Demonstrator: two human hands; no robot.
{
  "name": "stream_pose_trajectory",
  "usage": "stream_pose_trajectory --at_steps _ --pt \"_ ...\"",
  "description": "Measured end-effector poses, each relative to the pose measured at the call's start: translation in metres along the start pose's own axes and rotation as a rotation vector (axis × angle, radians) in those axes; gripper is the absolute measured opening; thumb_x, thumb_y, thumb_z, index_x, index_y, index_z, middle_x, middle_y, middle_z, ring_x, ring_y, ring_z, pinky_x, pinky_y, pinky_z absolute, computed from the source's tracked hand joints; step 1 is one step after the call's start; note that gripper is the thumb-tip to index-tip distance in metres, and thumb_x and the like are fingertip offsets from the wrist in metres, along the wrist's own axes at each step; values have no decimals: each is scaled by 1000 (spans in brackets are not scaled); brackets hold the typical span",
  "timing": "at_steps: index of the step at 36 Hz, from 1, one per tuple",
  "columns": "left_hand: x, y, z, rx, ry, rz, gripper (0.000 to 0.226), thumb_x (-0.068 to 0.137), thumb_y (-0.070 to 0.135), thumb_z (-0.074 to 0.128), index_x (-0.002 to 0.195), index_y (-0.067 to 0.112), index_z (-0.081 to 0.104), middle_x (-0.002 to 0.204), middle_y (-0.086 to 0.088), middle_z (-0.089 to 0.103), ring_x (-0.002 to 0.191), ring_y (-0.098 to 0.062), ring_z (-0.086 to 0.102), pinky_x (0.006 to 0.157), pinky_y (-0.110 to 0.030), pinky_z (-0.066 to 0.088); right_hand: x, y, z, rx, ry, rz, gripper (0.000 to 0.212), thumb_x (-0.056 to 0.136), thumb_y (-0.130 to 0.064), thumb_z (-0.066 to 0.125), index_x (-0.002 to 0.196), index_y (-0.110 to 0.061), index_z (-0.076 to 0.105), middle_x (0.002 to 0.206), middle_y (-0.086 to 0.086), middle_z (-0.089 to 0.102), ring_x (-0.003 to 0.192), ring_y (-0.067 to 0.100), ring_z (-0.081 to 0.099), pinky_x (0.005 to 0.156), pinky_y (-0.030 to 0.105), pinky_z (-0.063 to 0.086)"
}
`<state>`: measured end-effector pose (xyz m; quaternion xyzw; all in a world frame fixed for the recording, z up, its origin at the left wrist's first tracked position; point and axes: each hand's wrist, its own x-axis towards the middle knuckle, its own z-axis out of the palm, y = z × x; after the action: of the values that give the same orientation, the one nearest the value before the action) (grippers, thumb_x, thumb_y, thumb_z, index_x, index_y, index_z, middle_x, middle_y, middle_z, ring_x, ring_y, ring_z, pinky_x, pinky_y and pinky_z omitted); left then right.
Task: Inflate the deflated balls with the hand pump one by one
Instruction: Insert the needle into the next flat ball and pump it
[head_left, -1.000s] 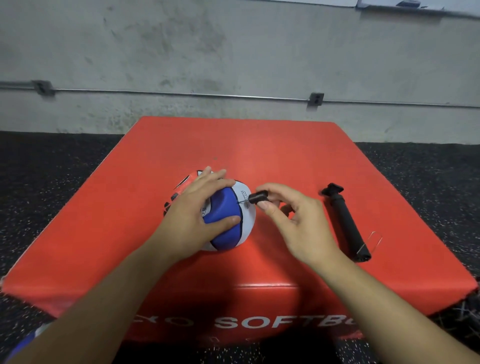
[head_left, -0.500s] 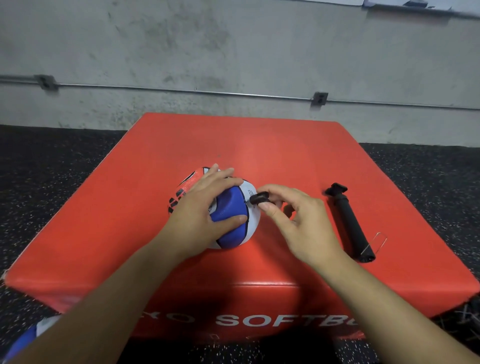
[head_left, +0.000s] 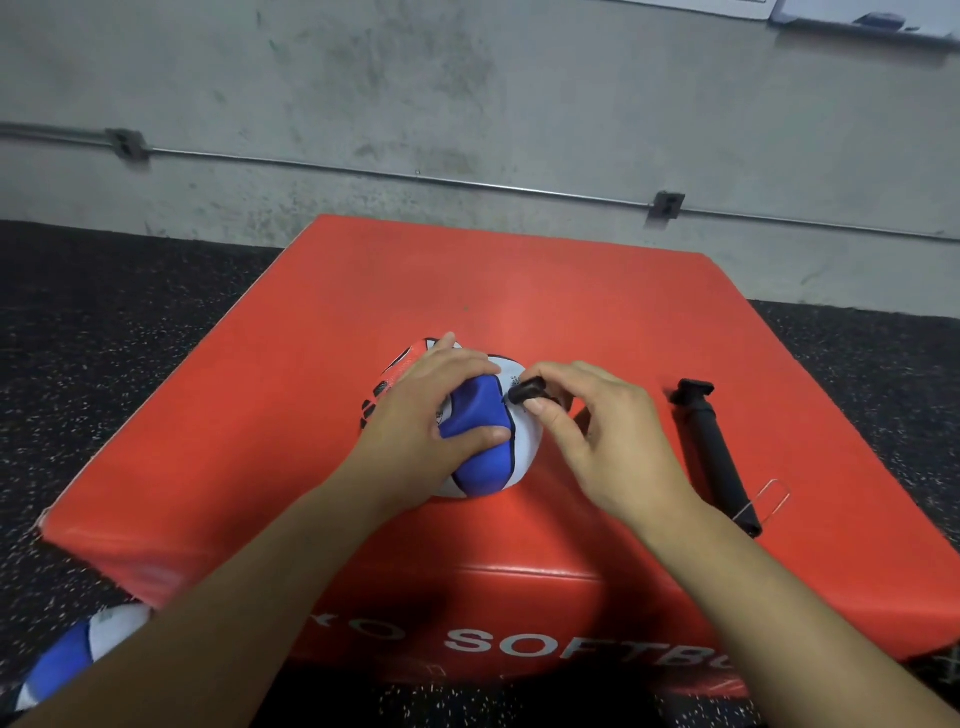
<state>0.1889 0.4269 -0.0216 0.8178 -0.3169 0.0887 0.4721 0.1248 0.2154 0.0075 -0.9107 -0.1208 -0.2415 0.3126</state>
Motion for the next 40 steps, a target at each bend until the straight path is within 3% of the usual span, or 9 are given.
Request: stream_pose_trajectory --at_steps 8,12,16,19,22,27,31,35,40 --pt "-1 -4 1 -3 -7 4 55 81 39 79 132 24 66 138 18 60 157 -10 27 123 -17 20 2 -6 12 -35 -42 -11 17 94 -29 62 108 -31 72 82 -14 56 76 9 57 71 39 52" --pt "0 -5 -1 1 -13 5 54 81 40 79 131 25 65 137 25 58 157 -8 26 123 -18 20 3 -6 14 -38 -38 -14 17 95 -25 65 110 -30 72 83 -13 58 79 11 59 72 39 53" --pt "1 -5 -2 3 -17 17 55 82 40 79 133 27 64 138 34 52 157 -4 23 119 -9 17 0 -3 11 46 -14 25 20 96 -23 68 113 -30 74 85 -13 60 82 12 61 73 27 48" --pt "6 -5 -3 21 -21 40 53 82 39 78 132 28 64 139 33 52 157 -5 25 123 -16 20 1 1 4 117 -30 29 22 95 -24 73 117 -27 76 90 -14 63 87 13 62 75 14 41" --pt "12 -7 -1 39 4 66 53 82 38 79 131 24 65 139 29 53 156 -10 29 123 -15 20 6 11 -9 158 -46 65 28 94 -28 78 122 -27 74 99 -11 69 85 14 64 70 12 42" --pt "24 -8 5 36 81 58 54 85 30 84 135 22 64 148 13 56 156 -6 26 121 -12 18 14 46 -42 137 62 210 30 90 -24 81 119 -30 74 99 -13 71 79 5 64 67 22 47" --pt "36 -7 11 27 104 51 53 85 37 78 135 27 63 152 15 52 156 0 23 125 -18 20 11 89 -66 -57 19 380 27 89 -21 82 115 -25 75 95 -10 73 71 -1 62 69 10 43" --pt "48 -7 22 21 158 41 56 84 19 88 135 23 64 151 15 54 154 2 26 124 -17 21 -1 129 -79 -240 -77 623 24 89 -31 81 111 -26 71 88 -9 71 85 20 68 78 31 50" --pt "56 -3 38 30 222 63 61 78 8 91 131 23 64 149 10 54 152 -4 34 122 -15 23 -17 161 -82 -302 -194 843 31 88 -49 77 103 -26 63 97 -3 71 94 25 68 82 34 53"
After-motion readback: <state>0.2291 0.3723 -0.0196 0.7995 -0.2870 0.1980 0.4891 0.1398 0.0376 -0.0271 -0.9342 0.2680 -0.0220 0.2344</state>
